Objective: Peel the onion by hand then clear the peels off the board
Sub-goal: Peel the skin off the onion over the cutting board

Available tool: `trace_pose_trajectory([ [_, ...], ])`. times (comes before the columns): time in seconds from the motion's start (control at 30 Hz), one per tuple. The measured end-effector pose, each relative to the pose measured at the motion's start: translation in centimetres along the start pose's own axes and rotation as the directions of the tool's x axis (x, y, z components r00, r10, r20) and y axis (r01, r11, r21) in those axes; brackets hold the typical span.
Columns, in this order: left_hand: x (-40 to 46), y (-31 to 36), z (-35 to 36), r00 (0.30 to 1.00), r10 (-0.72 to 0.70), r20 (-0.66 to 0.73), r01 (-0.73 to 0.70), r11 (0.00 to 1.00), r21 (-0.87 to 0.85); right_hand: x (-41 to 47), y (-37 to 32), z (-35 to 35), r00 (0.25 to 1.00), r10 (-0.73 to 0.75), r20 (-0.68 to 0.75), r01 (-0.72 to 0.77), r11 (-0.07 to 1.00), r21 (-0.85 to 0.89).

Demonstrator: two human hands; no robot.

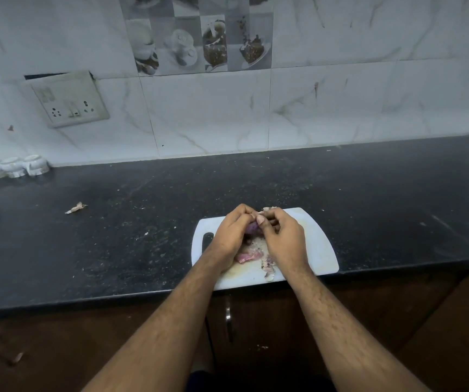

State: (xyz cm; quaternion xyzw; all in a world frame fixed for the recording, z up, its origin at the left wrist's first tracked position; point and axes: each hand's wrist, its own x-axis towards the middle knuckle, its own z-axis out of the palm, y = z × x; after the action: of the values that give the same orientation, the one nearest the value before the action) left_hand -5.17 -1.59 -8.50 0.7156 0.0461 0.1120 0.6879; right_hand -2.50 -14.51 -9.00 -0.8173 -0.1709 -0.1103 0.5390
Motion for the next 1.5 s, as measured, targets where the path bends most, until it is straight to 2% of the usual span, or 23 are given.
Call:
trace_pose_trajectory([
  [0.23, -0.4, -0.6, 0.3, 0.989, 0.132, 0.067, -0.143, 0.969, 0.203, 0.5, -0.1, 0.5, 0.988, 0.155, -0.006, -0.155, 0.986, -0.059],
  [0.4, -0.2, -0.7, 0.3, 0.948, 0.293, 0.122, -0.317, 0.856, 0.408, 1.2, -0.2, 0.9, 0.958, 0.286, -0.031, -0.286, 0.958, 0.026],
  [0.5, -0.2, -0.7, 0.5, 0.919, 0.361, 0.157, -0.393, 0.808, 0.44, 2.1, -0.1, 0.8, 0.926, 0.375, -0.043, -0.372, 0.926, 0.055],
  [0.6, -0.6, -0.8, 0.5, 0.889, 0.431, 0.154, -0.452, 0.775, 0.442, 3.2, 0.4, 0.1, 0.877, 0.474, -0.078, -0.458, 0.874, 0.165],
  [0.67, -0.7, -0.9, 0.5, 0.886, 0.442, 0.142, -0.457, 0.777, 0.434, 3.2, 1.0, -0.3, 0.902, 0.425, -0.077, -0.412, 0.9, 0.145],
  [0.73, -0.5, -1.0, 0.3, 0.904, 0.411, 0.118, -0.422, 0.81, 0.408, 2.2, 1.2, -0.5, 0.958, 0.287, -0.013, -0.286, 0.956, 0.06],
  [0.83, -0.2, -1.0, 0.2, 0.937, 0.339, 0.089, -0.348, 0.87, 0.35, 1.6, 1.5, -0.5, 0.985, 0.159, 0.068, -0.164, 0.984, 0.069],
  [0.9, -0.3, -1.0, 0.2, 0.957, 0.28, 0.07, -0.288, 0.906, 0.31, 1.7, 1.5, -0.5, 0.985, 0.155, 0.082, -0.164, 0.98, 0.116],
  [1.0, -0.2, -1.1, 0.2, 0.966, 0.254, 0.044, -0.255, 0.921, 0.294, 1.5, 1.0, -0.7, 0.989, 0.149, 0.022, -0.151, 0.975, 0.165],
  [1.13, -0.4, -1.0, 0.2, 0.964, 0.259, 0.05, -0.263, 0.927, 0.267, 1.1, 0.9, -0.8, 0.997, 0.079, 0.013, -0.08, 0.975, 0.207],
  [1.33, -0.7, -0.6, 0.2, 0.958, 0.273, 0.083, -0.285, 0.93, 0.233, 1.5, 1.3, -0.9, 0.994, 0.109, 0.018, -0.111, 0.973, 0.204],
  [1.5, -0.5, -0.8, 0.1, 0.946, 0.298, 0.126, -0.322, 0.905, 0.277, 1.6, 1.5, -0.9, 0.991, 0.132, 0.005, -0.131, 0.978, 0.161],
])
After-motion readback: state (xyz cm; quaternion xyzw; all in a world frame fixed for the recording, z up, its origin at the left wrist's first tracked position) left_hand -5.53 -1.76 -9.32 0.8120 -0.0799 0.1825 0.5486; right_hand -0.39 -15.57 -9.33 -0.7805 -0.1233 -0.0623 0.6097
